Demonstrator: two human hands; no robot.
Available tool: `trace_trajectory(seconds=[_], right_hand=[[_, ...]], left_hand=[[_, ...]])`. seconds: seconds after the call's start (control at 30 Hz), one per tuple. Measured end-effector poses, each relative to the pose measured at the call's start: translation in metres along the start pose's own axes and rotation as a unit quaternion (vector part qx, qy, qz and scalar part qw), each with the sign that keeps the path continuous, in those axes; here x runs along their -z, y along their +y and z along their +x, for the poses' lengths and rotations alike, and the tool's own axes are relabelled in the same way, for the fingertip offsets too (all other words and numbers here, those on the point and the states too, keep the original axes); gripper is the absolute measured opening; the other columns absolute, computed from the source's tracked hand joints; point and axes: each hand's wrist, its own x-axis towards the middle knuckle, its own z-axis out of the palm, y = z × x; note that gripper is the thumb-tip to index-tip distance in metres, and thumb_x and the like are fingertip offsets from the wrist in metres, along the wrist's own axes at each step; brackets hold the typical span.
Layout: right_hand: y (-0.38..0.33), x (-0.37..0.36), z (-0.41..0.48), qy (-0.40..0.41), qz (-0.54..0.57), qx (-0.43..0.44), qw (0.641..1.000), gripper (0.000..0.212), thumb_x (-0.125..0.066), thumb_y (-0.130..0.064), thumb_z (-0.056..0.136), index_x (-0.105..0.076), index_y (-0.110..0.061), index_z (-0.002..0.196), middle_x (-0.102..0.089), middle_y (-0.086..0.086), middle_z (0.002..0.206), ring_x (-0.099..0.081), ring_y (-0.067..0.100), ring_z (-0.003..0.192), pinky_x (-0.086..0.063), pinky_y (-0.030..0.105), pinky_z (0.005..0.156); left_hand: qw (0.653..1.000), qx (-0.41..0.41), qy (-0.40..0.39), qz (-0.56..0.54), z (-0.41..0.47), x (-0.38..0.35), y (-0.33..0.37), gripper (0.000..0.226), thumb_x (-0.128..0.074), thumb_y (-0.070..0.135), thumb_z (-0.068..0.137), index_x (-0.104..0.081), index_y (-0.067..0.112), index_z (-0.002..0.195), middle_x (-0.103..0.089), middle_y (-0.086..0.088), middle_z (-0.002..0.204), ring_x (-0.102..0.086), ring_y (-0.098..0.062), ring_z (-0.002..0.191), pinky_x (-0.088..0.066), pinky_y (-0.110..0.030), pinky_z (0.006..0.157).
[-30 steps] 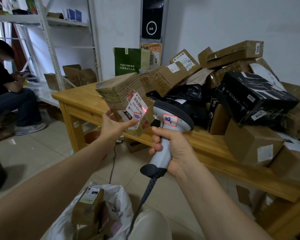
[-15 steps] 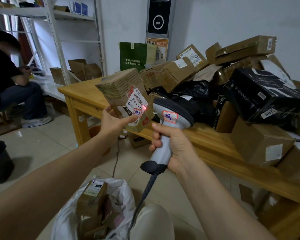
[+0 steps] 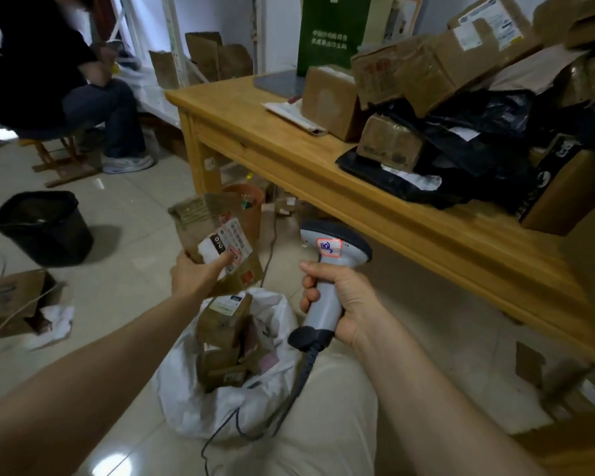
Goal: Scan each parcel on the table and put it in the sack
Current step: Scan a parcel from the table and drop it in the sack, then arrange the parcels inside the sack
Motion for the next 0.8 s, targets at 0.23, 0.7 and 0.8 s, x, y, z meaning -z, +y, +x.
trace_trajectory(seconds=[0.23, 0.7, 0.8], right_hand=[[0.033, 0.029, 0.083, 0.057, 0.032, -0.127, 0.990, 0.019, -0.057, 0.005, 0.084, -0.055, -0.001, 0.066, -0.052, 0.007, 0.053, -0.049, 0.012, 0.035, -0.047, 0.020, 0.041], [0.085, 0.127, 0.248, 0.127, 0.040, -0.242, 0.961, 0.024, -0.044, 0.005, 0.088, -0.067, 0.010, 0.089, -0.067, 0.016, 0.074, -0.060, 0.023, 0.072, -0.055, 0.026, 0.053], [0.105, 0.149, 0.277, 0.135, 0.054, -0.235, 0.961, 0.047, -0.043, 0.005, 0.088, -0.044, 0.010, 0.134, -0.062, 0.018, 0.092, -0.060, 0.025, 0.081, -0.056, 0.029, 0.059]], left_hand=[[0.967, 0.013, -0.088, 0.240, 0.022, -0.010, -0.080, 0.063, -0.078, 0.051, 0.070, -0.056, 0.015, 0.118, -0.064, -0.006, 0.105, -0.060, -0.023, 0.089, -0.050, -0.031, 0.069], [0.861, 0.019, -0.145, 0.487, 0.060, -0.115, -0.117, 0.081, -0.062, 0.078, 0.063, -0.045, 0.038, 0.132, -0.053, -0.012, 0.126, -0.048, -0.033, 0.117, -0.044, -0.043, 0.096], [0.850, 0.064, -0.156, 0.499, 0.059, -0.146, -0.136, 0.080, -0.061, 0.074, 0.071, -0.042, 0.035, 0.137, -0.047, -0.015, 0.129, -0.047, -0.034, 0.117, -0.046, -0.044, 0.096]])
